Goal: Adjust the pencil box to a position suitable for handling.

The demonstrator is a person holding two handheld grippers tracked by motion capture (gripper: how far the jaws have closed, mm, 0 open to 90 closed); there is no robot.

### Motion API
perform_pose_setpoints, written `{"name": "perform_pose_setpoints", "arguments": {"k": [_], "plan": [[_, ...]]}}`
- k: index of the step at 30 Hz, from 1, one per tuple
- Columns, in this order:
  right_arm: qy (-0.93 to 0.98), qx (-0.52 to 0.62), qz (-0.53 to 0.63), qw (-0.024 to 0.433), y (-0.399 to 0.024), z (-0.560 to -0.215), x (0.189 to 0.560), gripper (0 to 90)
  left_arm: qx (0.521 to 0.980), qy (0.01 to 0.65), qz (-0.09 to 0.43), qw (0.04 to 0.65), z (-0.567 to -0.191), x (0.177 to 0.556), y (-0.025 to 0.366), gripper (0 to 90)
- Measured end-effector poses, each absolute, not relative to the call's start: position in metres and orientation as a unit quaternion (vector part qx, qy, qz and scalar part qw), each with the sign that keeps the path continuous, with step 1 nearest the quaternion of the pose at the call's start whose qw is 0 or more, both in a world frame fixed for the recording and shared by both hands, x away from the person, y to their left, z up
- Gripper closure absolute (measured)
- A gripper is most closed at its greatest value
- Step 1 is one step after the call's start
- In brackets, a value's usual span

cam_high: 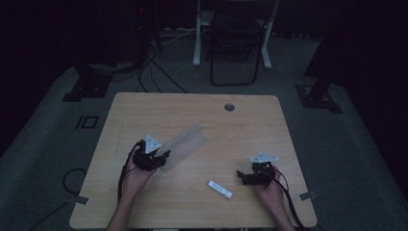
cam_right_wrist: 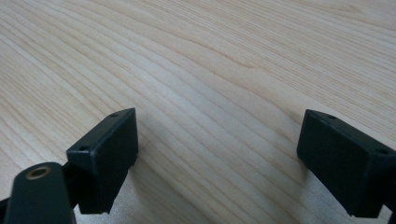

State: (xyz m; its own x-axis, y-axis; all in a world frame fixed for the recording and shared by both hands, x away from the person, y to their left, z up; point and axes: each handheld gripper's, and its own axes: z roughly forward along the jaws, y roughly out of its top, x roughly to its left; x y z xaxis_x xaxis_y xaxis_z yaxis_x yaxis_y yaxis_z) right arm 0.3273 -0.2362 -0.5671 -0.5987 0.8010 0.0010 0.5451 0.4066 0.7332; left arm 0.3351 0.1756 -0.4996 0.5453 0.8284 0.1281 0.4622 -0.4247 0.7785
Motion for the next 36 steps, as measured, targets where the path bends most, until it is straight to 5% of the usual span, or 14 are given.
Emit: {"name": "perform_pose_setpoints", "arguments": {"k": [8,24,36], "plan": [[0.819,0.411,0.358,0.179,-0.236,-0.567,0.327,12.6,0.808,0.402,0.269,0.336,-0.504,0.355,0.17,56.2],[0.819,0.411,0.358,0.179,-0.236,-0.567,0.327,12.6,0.823,0.378,0.296,0.305,-0.512,0.365,0.161,81.0],[0.819,0.411,0.358,0.179,-0.236,-0.567,0.328,12.6,0.821,0.373,0.31,0.302,-0.513,0.349,0.168,82.9]]}}
